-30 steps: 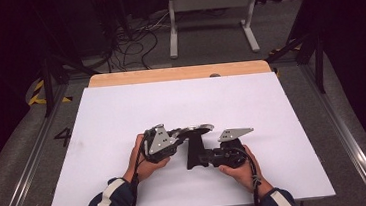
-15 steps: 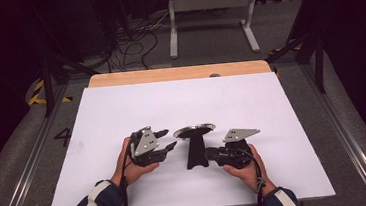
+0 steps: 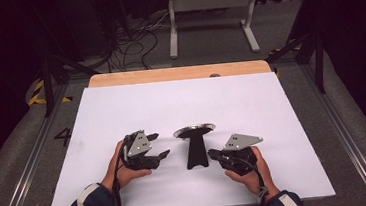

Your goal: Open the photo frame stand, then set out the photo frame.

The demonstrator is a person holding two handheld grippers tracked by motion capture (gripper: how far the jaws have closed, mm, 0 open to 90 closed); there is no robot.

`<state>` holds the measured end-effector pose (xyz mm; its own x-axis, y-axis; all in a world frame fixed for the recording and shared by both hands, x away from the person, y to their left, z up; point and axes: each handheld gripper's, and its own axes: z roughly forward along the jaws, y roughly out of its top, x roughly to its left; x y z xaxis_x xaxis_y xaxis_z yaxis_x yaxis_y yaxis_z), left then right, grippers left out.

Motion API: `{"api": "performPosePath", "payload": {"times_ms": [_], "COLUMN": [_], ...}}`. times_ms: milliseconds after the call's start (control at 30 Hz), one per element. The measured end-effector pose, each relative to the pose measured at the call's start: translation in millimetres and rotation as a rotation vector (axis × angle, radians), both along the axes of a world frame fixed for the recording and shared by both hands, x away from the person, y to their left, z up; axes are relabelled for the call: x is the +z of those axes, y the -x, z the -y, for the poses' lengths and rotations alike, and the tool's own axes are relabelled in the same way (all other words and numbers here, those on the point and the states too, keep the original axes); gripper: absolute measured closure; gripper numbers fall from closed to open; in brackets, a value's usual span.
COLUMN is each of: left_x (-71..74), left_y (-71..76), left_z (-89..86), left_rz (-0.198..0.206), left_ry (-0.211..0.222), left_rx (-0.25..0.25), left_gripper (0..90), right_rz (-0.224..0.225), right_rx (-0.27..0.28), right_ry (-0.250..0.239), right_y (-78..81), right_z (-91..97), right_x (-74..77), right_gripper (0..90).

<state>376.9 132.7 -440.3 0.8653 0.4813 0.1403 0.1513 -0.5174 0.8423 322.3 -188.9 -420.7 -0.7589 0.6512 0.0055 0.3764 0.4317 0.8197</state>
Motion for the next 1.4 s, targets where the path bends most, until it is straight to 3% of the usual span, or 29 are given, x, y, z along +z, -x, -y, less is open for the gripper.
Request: {"api": "performPosePath", "payload": {"times_ms": [67,200,367,600,667,967,1100,1167,1233,1400], "left_x": [0.0,1.0,6.2,6.4,3.4,-4.1,-5.4,-6.5,-6.6,-5.3], "left_y": [-4.9,-9.1,-13.7,-21.8,-24.1,-31.7,-35.3,-34.9,-34.0,-31.5], "left_z": [0.1,2.1,10.8,26.9,32.9,41.6,44.1,46.5,47.8,50.0], "left_rz": [-0.021,-0.036,-0.052,-0.054,-0.055,-0.058,-0.06,-0.055,-0.056,-0.043], "left_ry": [0.011,0.035,0.055,0.059,0.05,0.046,0.072,0.066,0.07,0.061], "left_rx": [-0.012,-0.017,-0.025,-0.037,-0.053,-0.032,-0.033,-0.039,-0.044,-0.061], "left_gripper": [37.9,39.8,40.1,44.7,52.3,58.7,54.1,56.8,59.6,66.8], "right_rz": [0.031,0.061,0.085,0.098,0.104,0.099,0.091,0.077,0.096,0.099], "right_rx": [0.005,0.001,-0.022,-0.028,-0.039,-0.064,-0.062,-0.018,-0.015,-0.034], "right_ry": [-0.018,-0.036,-0.041,-0.006,0.006,0.06,0.077,0.103,0.132,0.127], "right_y": [9.0,12.1,12.4,13.6,13.7,10.2,8.3,7.7,8.8,7.5], "right_z": [-1.2,-6.2,-27.7,-58.8,-68.4,-90.3,-97.9,-104.1,-107.6,-108.6], "right_x": [2.8,2.8,-3.6,-15.1,-18.5,-27.6,-31.6,-33.8,-35.4,-36.0], "right_gripper": [90.0,90.0,90.0,90.0,90.0,90.0,90.0,90.0,90.0,90.0]}}
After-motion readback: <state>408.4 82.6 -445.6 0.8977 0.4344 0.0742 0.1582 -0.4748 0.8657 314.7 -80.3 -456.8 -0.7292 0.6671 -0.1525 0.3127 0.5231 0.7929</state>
